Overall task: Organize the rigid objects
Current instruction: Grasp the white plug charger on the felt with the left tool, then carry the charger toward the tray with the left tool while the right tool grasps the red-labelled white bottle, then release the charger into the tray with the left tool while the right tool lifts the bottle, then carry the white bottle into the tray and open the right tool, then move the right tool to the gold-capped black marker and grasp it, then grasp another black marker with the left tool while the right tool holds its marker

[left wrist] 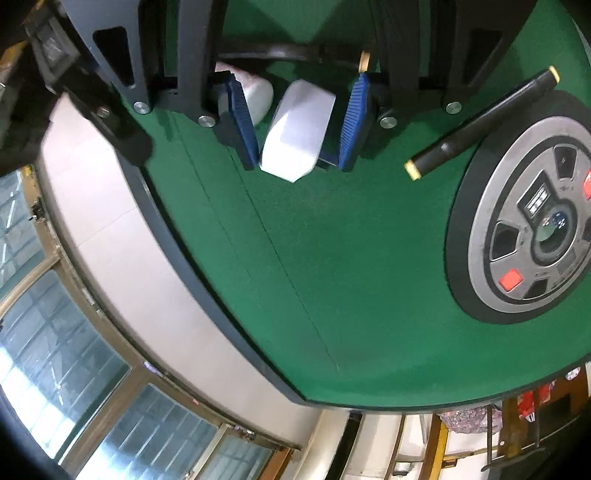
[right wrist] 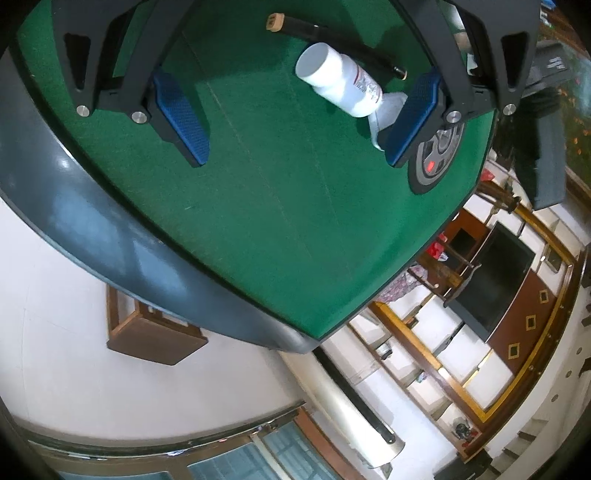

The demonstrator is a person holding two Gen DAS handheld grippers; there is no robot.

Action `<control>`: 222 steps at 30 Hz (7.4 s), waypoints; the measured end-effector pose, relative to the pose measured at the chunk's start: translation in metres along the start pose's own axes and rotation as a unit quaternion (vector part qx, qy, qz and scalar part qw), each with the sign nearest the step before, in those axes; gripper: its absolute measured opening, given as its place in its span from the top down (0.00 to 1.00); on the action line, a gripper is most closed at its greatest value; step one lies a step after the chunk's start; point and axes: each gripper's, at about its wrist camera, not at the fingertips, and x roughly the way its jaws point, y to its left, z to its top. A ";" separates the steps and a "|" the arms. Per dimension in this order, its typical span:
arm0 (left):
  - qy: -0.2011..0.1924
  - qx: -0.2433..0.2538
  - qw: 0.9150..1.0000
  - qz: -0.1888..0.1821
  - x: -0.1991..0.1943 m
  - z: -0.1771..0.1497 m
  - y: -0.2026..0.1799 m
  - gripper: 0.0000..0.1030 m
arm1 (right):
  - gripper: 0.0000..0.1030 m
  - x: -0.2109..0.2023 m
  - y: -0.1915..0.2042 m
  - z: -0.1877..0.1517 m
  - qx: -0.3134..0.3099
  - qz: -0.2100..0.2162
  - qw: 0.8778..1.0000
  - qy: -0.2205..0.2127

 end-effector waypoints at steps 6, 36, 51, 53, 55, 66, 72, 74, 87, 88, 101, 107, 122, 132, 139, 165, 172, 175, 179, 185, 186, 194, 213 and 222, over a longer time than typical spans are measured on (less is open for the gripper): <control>-0.013 0.007 1.000 -0.013 -0.034 -0.017 0.007 0.80 | 0.07 0.007 0.012 -0.004 -0.029 0.023 0.999 0.018; 0.009 0.050 0.997 0.049 0.029 -0.012 -0.022 0.46 | 0.07 0.020 0.007 -0.006 -0.018 0.035 0.998 0.052; -0.051 -0.002 0.998 -0.037 -0.076 -0.040 0.010 0.46 | 0.07 0.021 0.012 -0.013 -0.037 0.021 0.997 0.058; -0.066 -0.019 0.997 -0.044 -0.104 -0.056 0.028 0.46 | 0.07 0.021 0.014 -0.013 -0.042 0.024 0.997 0.057; -0.080 -0.035 0.995 -0.048 -0.129 -0.073 0.044 0.46 | 0.07 0.017 0.017 -0.013 -0.050 0.031 0.997 0.049; -0.154 -0.107 0.982 0.026 -0.249 -0.184 0.143 0.46 | 0.07 0.017 0.036 -0.023 -0.106 -0.001 0.993 0.056; -0.168 -0.126 0.973 0.094 -0.274 -0.220 0.175 0.46 | 0.08 0.031 0.070 -0.049 -0.241 -0.083 0.962 0.094; -0.161 -0.132 0.972 0.110 -0.273 -0.229 0.184 0.46 | 0.17 0.038 0.075 -0.055 -0.275 -0.102 0.951 0.100; -0.090 -0.143 0.969 0.183 -0.253 -0.263 0.218 0.46 | 0.43 0.021 0.088 -0.056 -0.299 -0.093 0.945 0.090; -0.085 -0.142 0.968 0.191 -0.252 -0.264 0.220 0.46 | 0.43 0.016 0.090 -0.055 -0.300 -0.089 0.946 0.086; -0.118 -0.164 0.964 0.171 -0.273 -0.262 0.224 0.30 | 0.43 -0.054 0.191 -0.090 -0.339 0.075 0.934 0.089; -0.180 -0.193 0.950 0.165 -0.308 -0.271 0.231 0.27 | 0.43 -0.064 0.261 -0.167 -0.384 0.170 0.894 0.158; -0.211 -0.251 0.932 0.152 -0.332 -0.309 0.278 0.25 | 0.43 -0.047 0.337 -0.325 -0.511 0.159 0.809 0.244; -0.210 -0.263 0.932 0.133 -0.329 -0.313 0.293 0.24 | 0.39 -0.057 0.340 -0.349 -0.562 0.123 0.791 0.208; -0.208 -0.263 0.932 0.138 -0.327 -0.311 0.289 0.23 | 0.33 -0.080 0.343 -0.341 -0.572 0.132 0.794 0.155; -0.170 -0.180 0.955 0.165 -0.297 -0.263 0.199 0.23 | 0.27 -0.073 0.264 -0.243 -0.503 0.030 0.863 0.044; -0.152 -0.142 0.963 0.171 -0.280 -0.245 0.166 0.23 | 0.25 -0.067 0.233 -0.216 -0.470 0.015 0.881 0.042; -0.143 -0.130 0.967 0.166 -0.271 -0.239 0.156 0.23 | 0.25 -0.063 0.220 -0.208 -0.460 0.005 0.887 0.042; -0.133 -0.117 0.971 0.163 -0.262 -0.233 0.144 0.23 | 0.25 -0.055 0.199 -0.191 -0.446 -0.015 0.894 0.042; -0.121 -0.101 0.976 0.149 -0.251 -0.222 0.128 0.23 | 0.25 -0.036 0.155 -0.139 -0.401 -0.050 0.913 0.055; -0.119 -0.099 0.977 0.147 -0.250 -0.220 0.125 0.23 | 0.25 -0.034 0.145 -0.128 -0.389 -0.056 0.918 0.057; -0.084 -0.087 0.987 0.106 -0.222 -0.202 0.112 0.23 | 0.25 0.001 0.092 -0.077 -0.337 -0.065 0.933 0.108; -0.019 0.061 0.988 0.140 -0.126 -0.108 0.053 0.23 | 0.64 0.036 0.111 -0.089 -0.384 -0.020 0.913 0.140; 0.000 0.155 0.974 0.167 -0.059 -0.050 0.040 0.23 | 0.80 0.038 0.089 -0.068 -0.298 0.028 0.942 0.150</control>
